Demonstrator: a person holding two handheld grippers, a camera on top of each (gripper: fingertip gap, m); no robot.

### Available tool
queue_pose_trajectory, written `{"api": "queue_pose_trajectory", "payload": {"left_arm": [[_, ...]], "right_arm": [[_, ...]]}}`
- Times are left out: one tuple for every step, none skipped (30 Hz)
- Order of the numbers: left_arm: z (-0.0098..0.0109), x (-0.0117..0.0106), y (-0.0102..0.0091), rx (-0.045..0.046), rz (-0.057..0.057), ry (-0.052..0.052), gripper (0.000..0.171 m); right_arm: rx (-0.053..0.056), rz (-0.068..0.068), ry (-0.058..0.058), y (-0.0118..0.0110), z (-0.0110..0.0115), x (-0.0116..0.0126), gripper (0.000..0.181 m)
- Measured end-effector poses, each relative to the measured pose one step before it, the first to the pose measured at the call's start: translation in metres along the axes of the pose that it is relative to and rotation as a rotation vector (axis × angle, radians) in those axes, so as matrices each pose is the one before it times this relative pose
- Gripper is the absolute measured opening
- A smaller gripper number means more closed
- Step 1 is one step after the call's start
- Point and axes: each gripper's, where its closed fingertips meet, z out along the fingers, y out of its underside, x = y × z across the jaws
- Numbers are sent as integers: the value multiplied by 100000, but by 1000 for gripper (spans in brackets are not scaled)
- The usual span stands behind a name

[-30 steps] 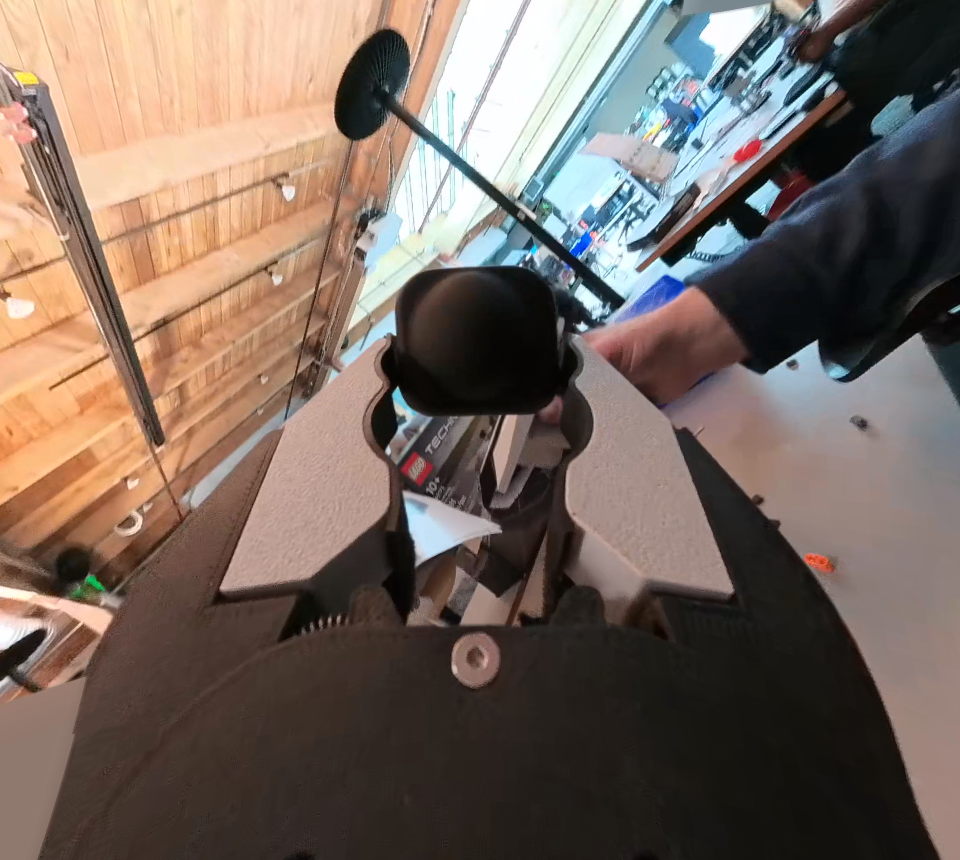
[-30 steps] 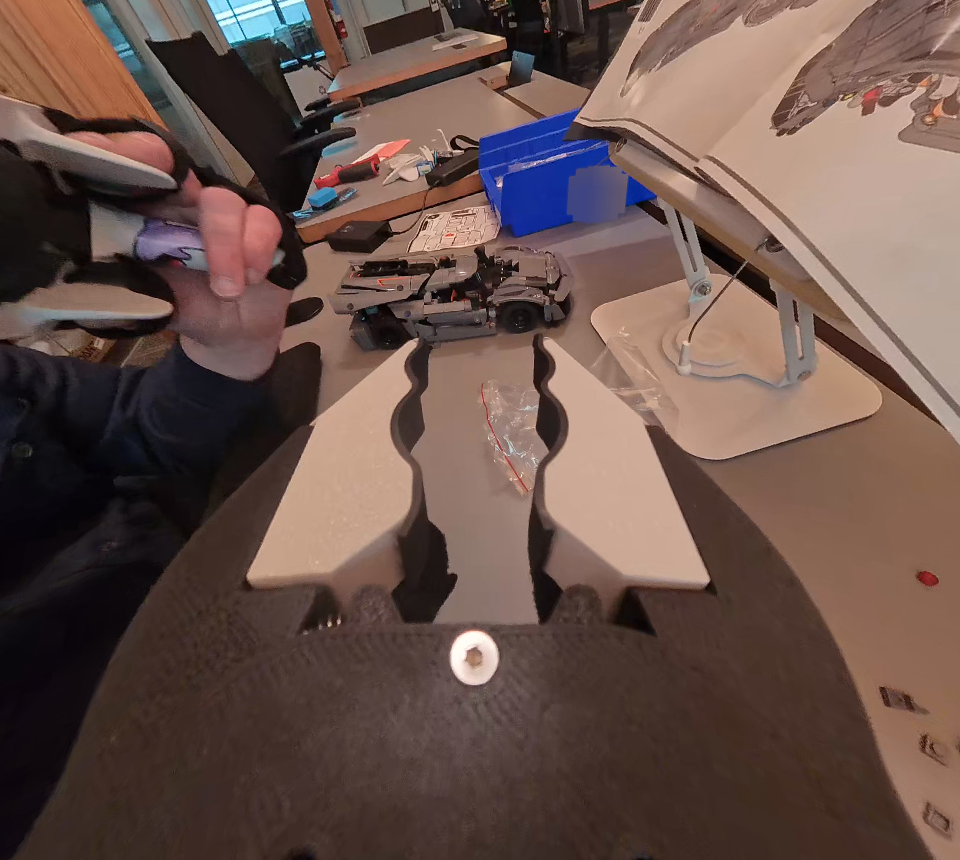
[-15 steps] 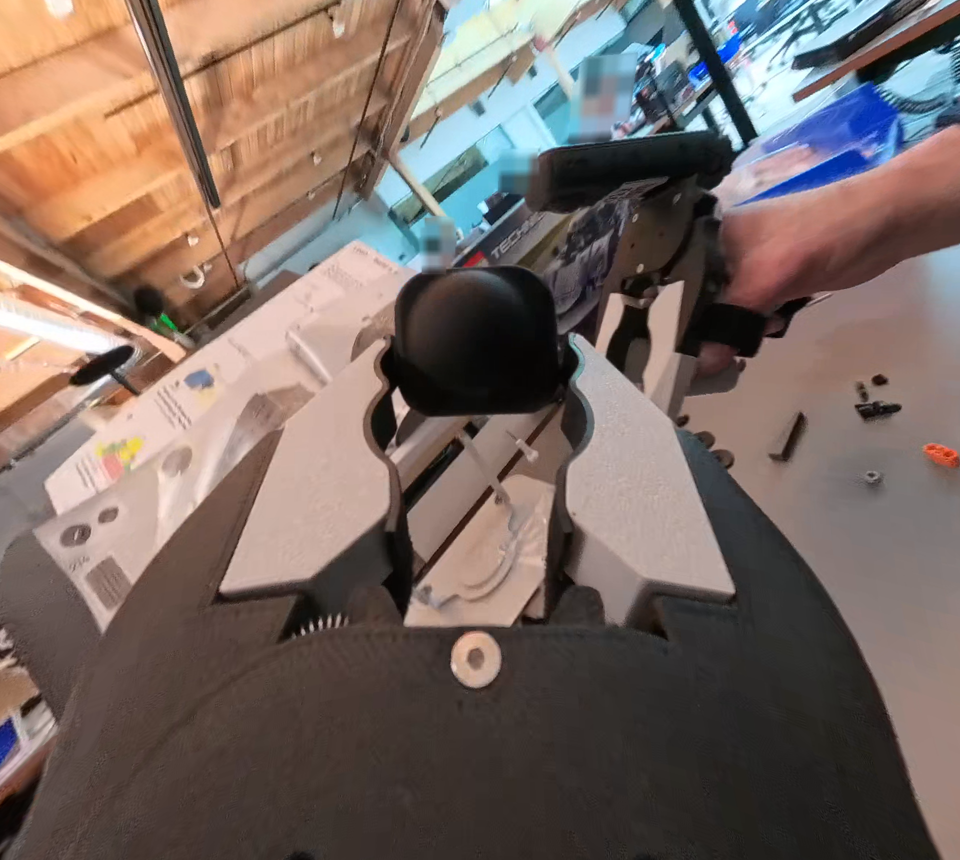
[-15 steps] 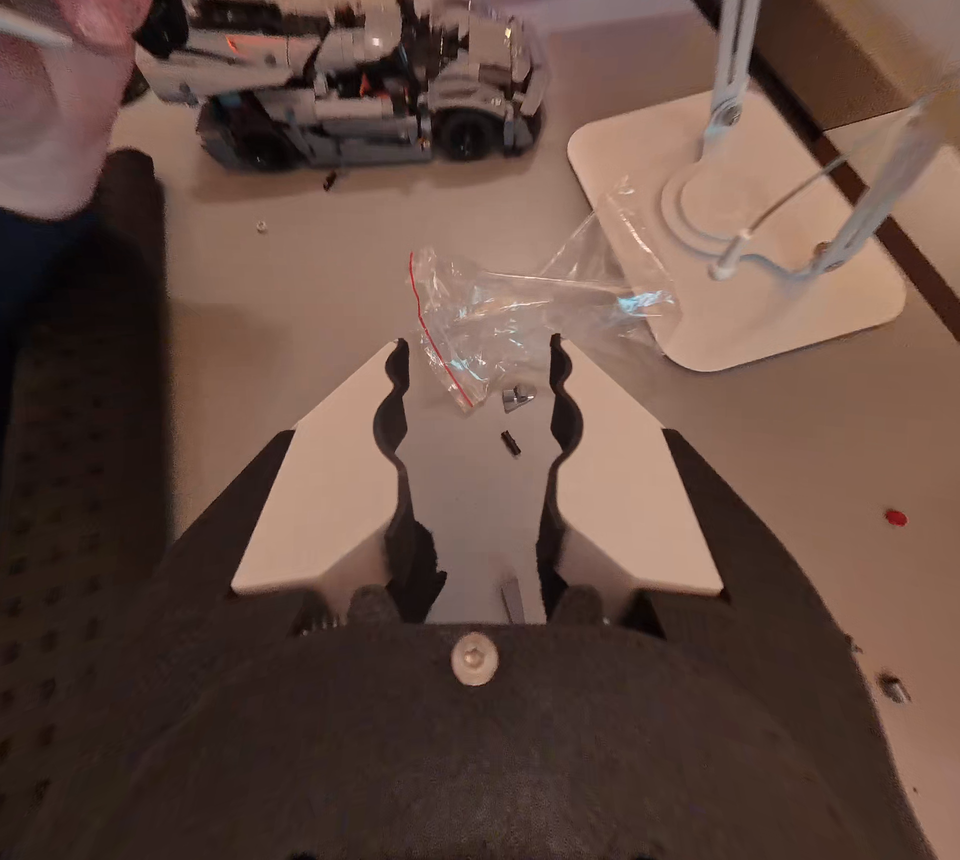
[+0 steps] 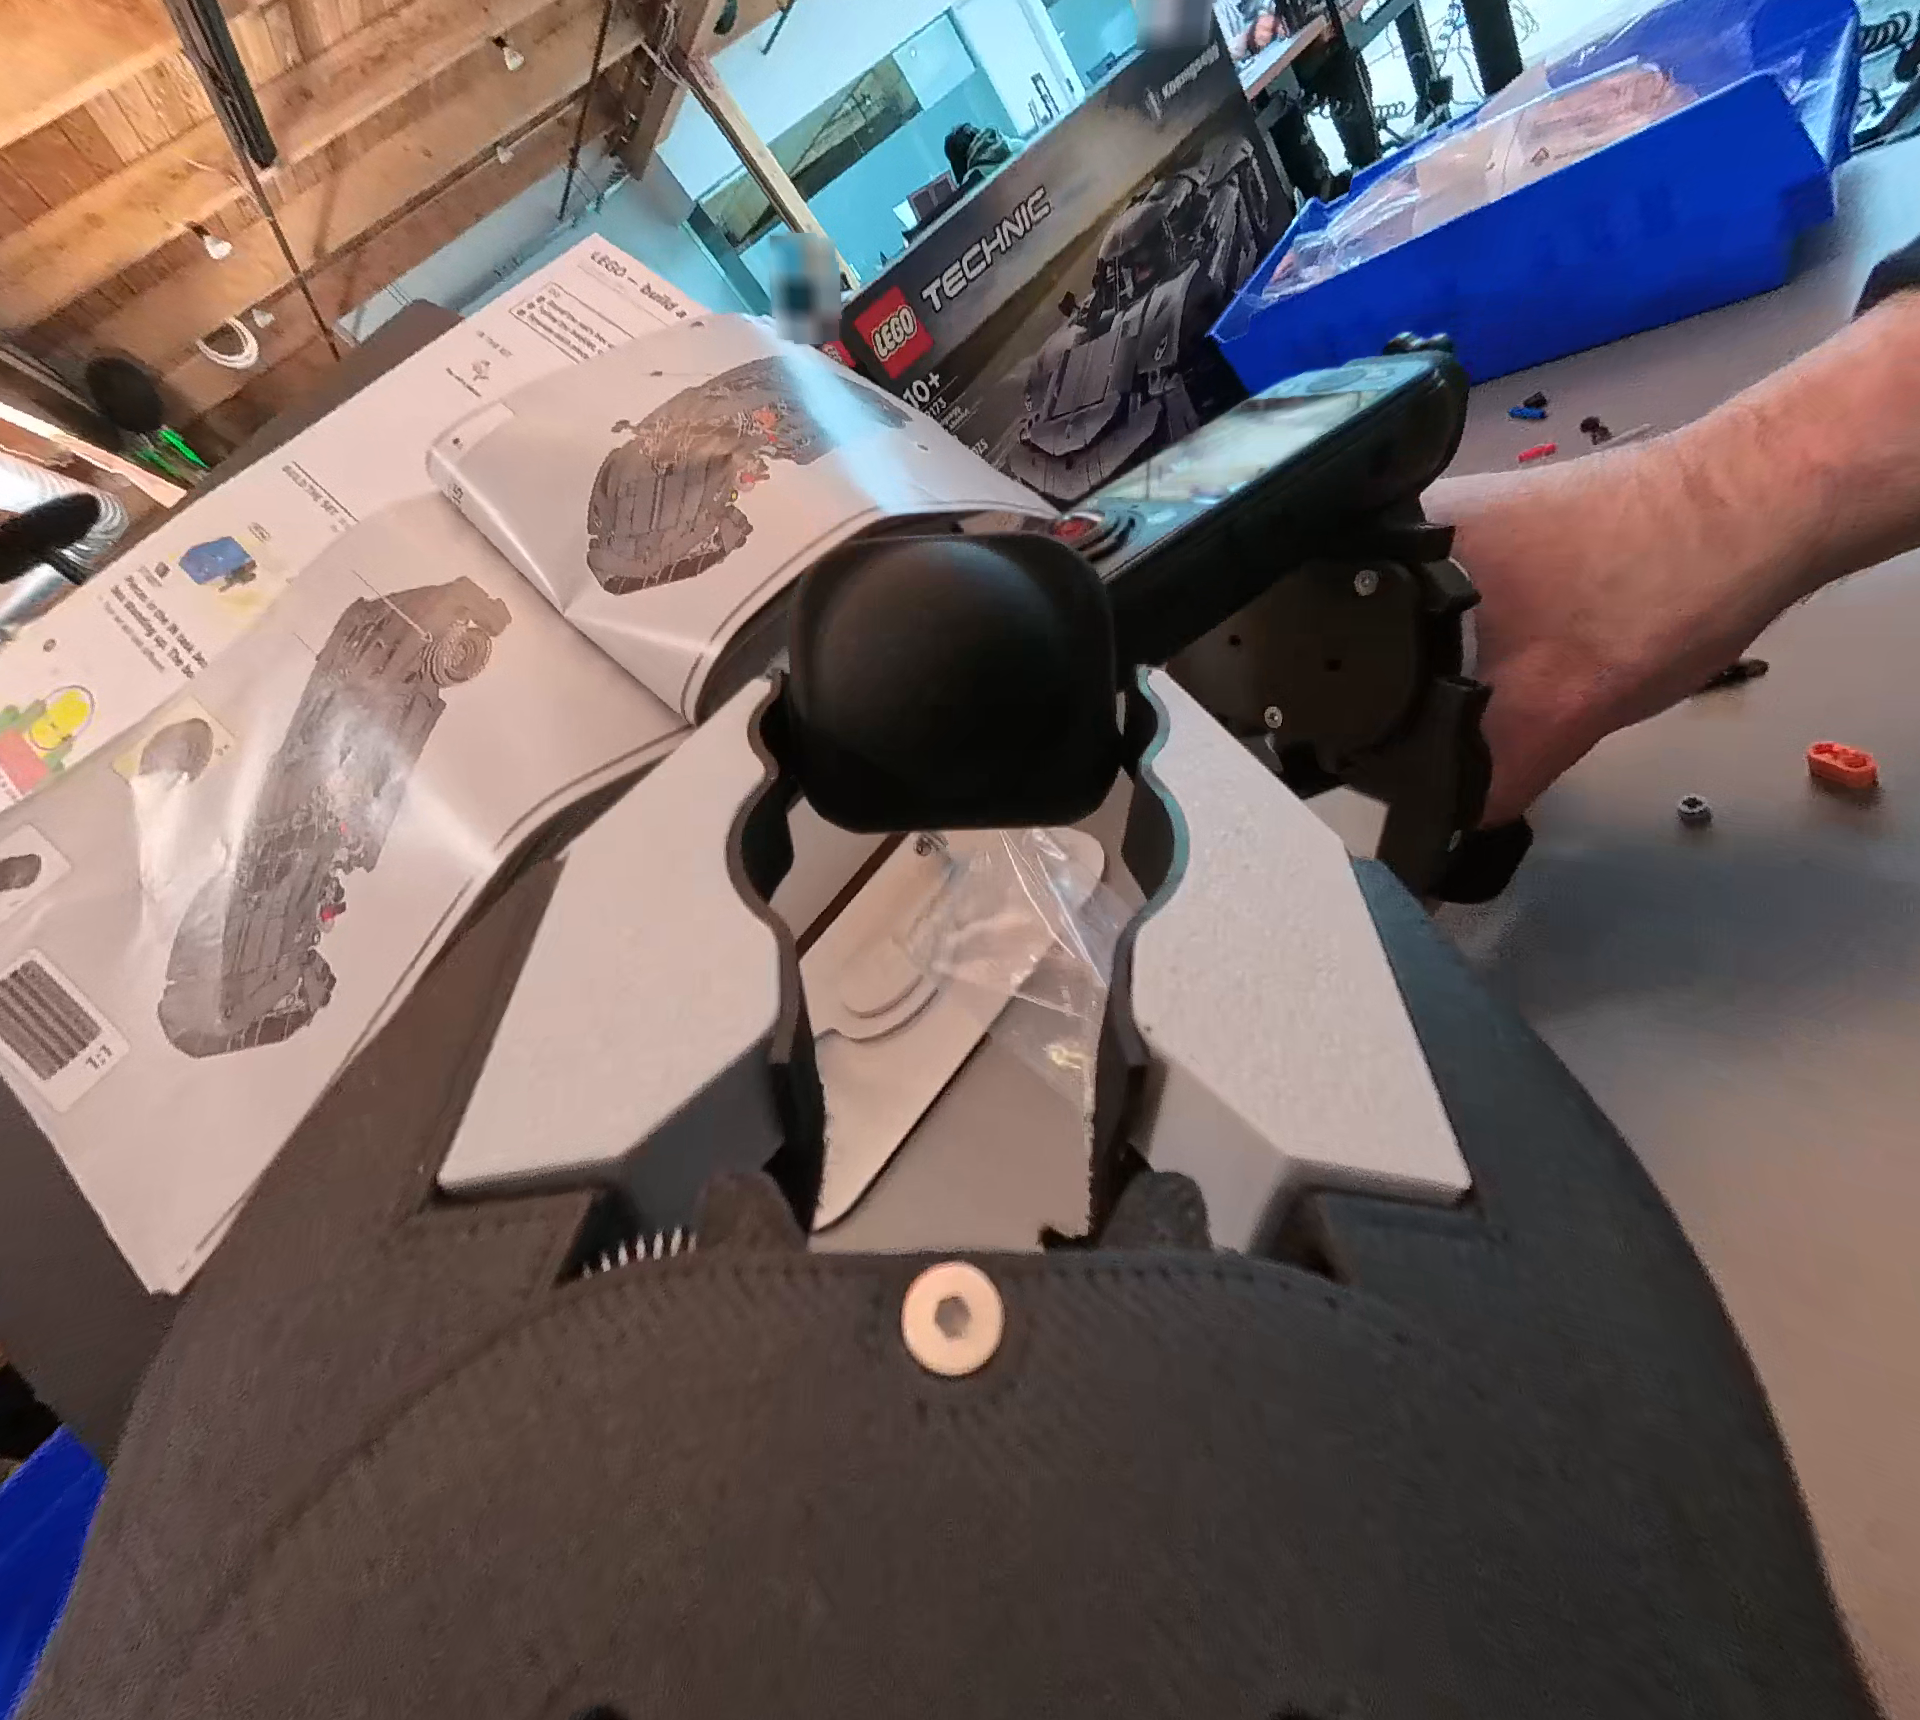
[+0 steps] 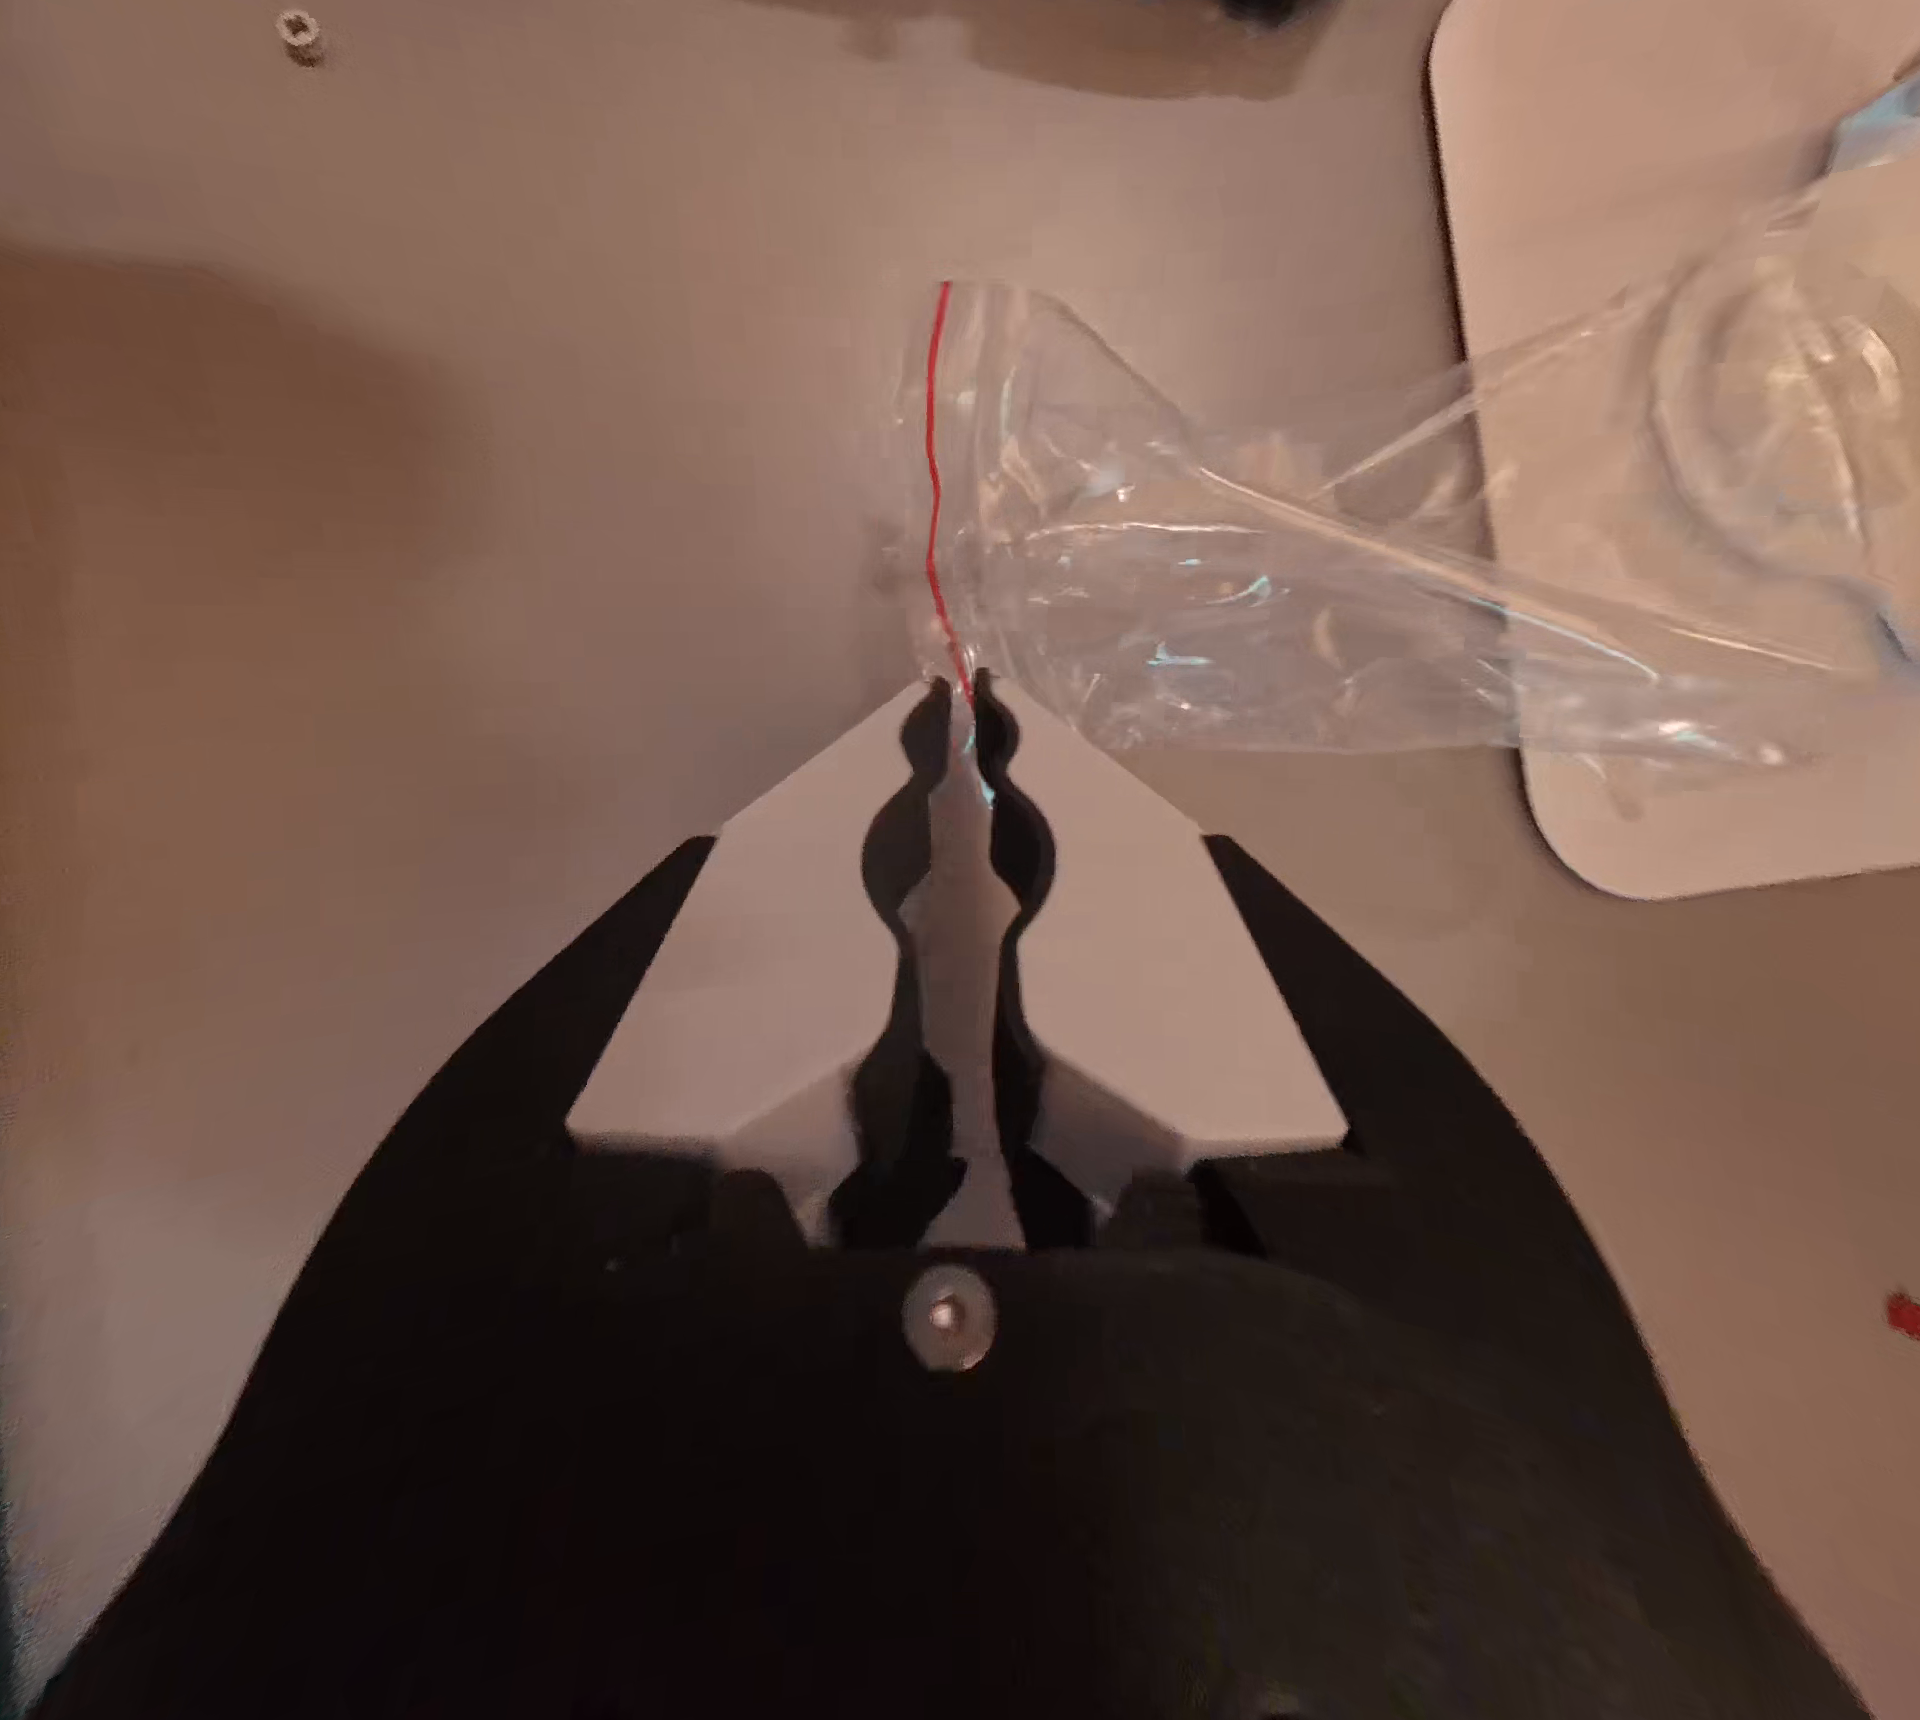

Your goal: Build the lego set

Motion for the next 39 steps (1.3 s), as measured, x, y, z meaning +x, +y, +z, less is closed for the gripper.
{"api": "queue_pose_trajectory", "payload": {"left_arm": [[-109, -6, 251, -1026, -12, -207, 61], [-196, -93, 181, -403, 163, -748, 61], [-236, -164, 221, -648, -466, -903, 61], [-311, -210, 332, -1406, -691, -1296, 61], [-372, -274, 262, -689, -330, -2066, 61], [-343, -190, 224, -258, -1001, -1411, 61], [-241, -42, 185, 77, -1716, -300, 61], [-145, -65, 155, 259, -1072, -382, 61], [-41, -136, 245, -587, -278, -752, 61], [45, -112, 297, -1201, -244, -250, 61], [86, -86, 241, -637, -399, 5, 61], [71, -82, 134, -3, -817, -121, 61], [75, -11, 54, 227, -1360, 406, 61], [69, -54, 95, -151, -1212, 65, 61], [33, -153, 163, -704, -522, -670, 61], [6, -118, 164, -581, 11, -498, 61], [-52, -7, -5, 336, -504, 324, 61], [-58, -85, -52, 424, -927, -146, 61], [-42, -208, 38, -189, -979, -970, 61], [-22, -147, 98, -506, -573, -380, 61], [-27, -64, 42, -62, -75, -64, 61], [-68, -152, -33, 219, 11, -694, 61], [-59, -212, -1, -61, -316, -917, 61], [-19, -185, 112, -654, -289, -729, 61], [7, -128, 146, -592, -92, -389, 61], [22, -74, 56, 30, -387, -55, 61], [2, -68, 7, 192, -814, 24, 61], [-1, -52, -7, 155, -515, 39, 61], [-3, -5, 14, 96, -247, 62, 61], [-4, 5, -13, 97, -418, -17, 61], [9, 7, -20, 138, -556, 88, 61], [8, 6, 66, -444, -312, 117, 61], [57, -112, 286, -1467, 389, -639, 61], [14, -52, 47, 42, -282, -59, 61], [-1, -72, 52, -155, -767, -132, 61], [-24, -243, 64, -314, -876, -1058, 61], [-52, -259, 111, -597, -491, -1011, 61], [-77, -121, -1, 284, -598, 66, 61], [-79, -94, -83, 829, -1097, 267, 61]], "right_arm": [[193, -175, 1038, -129, 78, 79, 0], [98, 805, 3287, -130, -19, 448, 4], [783, 1628, 1675, -260, -28, 235, 21], [1075, 1315, -1487, -322, 55, -271, 31], [871, 29, -914, -251, 152, -275, 38], [-351, -1086, 2282, -48, 250, 105, 40], [-1763, -1443, 3606, 118, 289, 272, 44], [-1200, -1792, 3574, 33, 149, 242, 43], [582, -2209, 3883, -193, -39, 305, 38], [1024, -1654, 3449, -260, -95, 341, 35], [425, -188, 1594, -181, 26, 225, 33], [-87, 1066, 823, -95, 180, 224, 32], [-462, 1108, 751, -5, 301, 281, 31], [-901, 1058, -650, 57, 357, 110, 28], [-226, 1657, -1604, -9, 278, 5, 23], [1159, 1784, -1421, -213, 142, 48, 16], [1195, 1001, -1338, -237, 89, 46, 6], [591, 408, -93, -189, 73, 210, 0], [557, 106, 1262, -191, 0, 391, 0], [674, 298, -373, -199, -44, 168, 0], [860, 943, -1181, -161, -94, 39, 0], [1270, 921, 31, -158, -156, 143, 0], [1422, 358, 1739, -174, -194, 292, 0], [1217, -287, 2799, -197, -183, 306, 0], [743, -73, 1928, -208, -111, 103, 16], [662, -25, 497, -263, -20, -164, 35], [232, -613, -66, -182, 116, -290, 39], [-1006, -821, 777, 44, 304, -134, 39], [-1632, -538, 1542, 162, 415, 45, 42], [-2007, -234, 972, 228, 464, 38, 42], [-2029, -97, 289, 247, 439, 5, 41], [-762, -164, 875, 61, 272, 148, 35], [-81, -477, 1409, -59, 123, 294, 27], [-151, -243, 637, -80, 103, 225, 16], [126, 582, -235, -71, 123, 134, 11], [515, 968, -554, -40, 157, 95, 4], [-154, 682, -106, 85, 131, 164, 0], [-447, 241, 49, 109, 14, 192, 0], [472, 822, -259, -51, -176, 204, 0]]}}
